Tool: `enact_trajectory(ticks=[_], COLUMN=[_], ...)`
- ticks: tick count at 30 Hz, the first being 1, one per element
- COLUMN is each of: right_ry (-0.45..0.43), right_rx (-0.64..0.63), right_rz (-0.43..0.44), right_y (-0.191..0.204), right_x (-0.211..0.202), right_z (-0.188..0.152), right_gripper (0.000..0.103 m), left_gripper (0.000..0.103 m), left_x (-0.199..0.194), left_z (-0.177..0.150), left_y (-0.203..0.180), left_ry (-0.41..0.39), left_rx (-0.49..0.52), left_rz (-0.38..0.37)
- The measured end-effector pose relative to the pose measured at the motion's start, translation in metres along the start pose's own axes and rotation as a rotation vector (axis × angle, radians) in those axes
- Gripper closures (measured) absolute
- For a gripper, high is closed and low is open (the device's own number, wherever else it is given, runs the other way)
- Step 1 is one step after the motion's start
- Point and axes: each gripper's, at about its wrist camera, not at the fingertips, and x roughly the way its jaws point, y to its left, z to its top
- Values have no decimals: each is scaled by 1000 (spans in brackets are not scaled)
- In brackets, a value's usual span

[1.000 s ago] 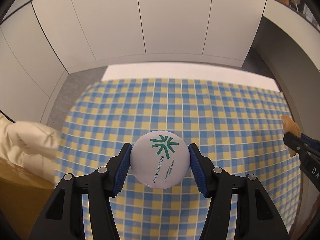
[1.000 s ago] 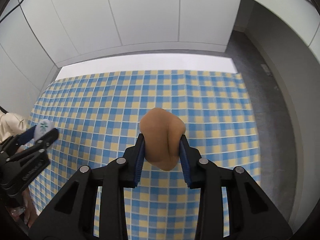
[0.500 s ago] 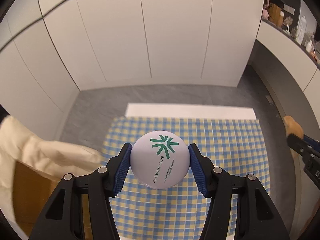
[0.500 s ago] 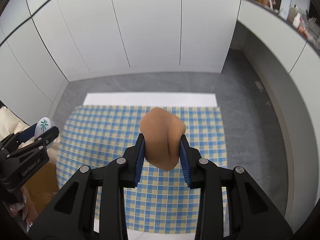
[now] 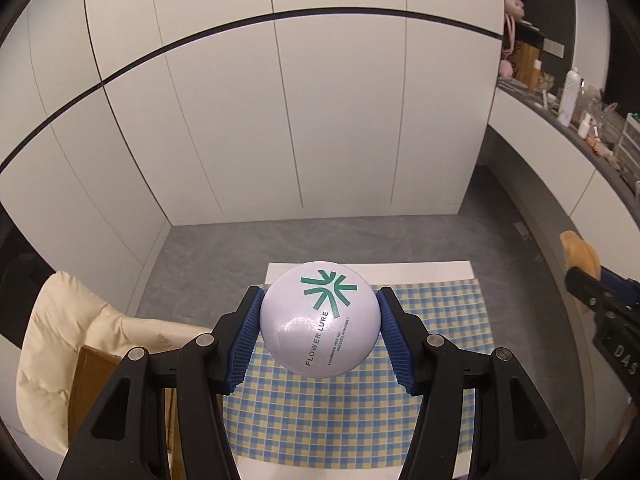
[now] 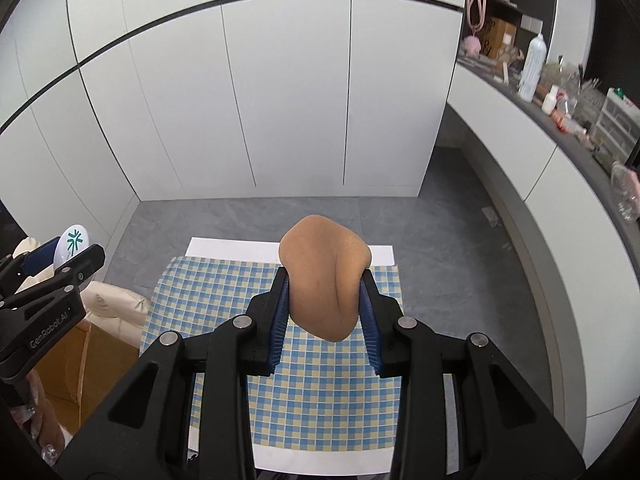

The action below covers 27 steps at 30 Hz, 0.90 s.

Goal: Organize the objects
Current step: 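Lift the white jar and tan sponge up off the cloth with both grippers, then carry the held jar and sponge over the open cardboard box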

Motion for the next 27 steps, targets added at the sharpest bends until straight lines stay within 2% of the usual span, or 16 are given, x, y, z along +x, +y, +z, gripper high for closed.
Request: enact_trajectory(ticks=[10,16,21,27], right_ry=[-15,-9,0,7], right_rx=[-42,-44,-40,-26], right_rz=[19,20,23,9], right_y=[10,11,10,10], right_x=[-26,-29,-35,-45], right_z=[-8,-16,-36,-69], right_gripper=[69,69,69,69], left_gripper=[45,45,45,45], left_x=[-22,-23,-32,-52], left_z=[-7,-24,-43,-73], left_y=[5,9,4,1], left_ry=[-4,13,1,-3], left_rx=[0,-19,7,2], left_rz=[14,-14,12,1])
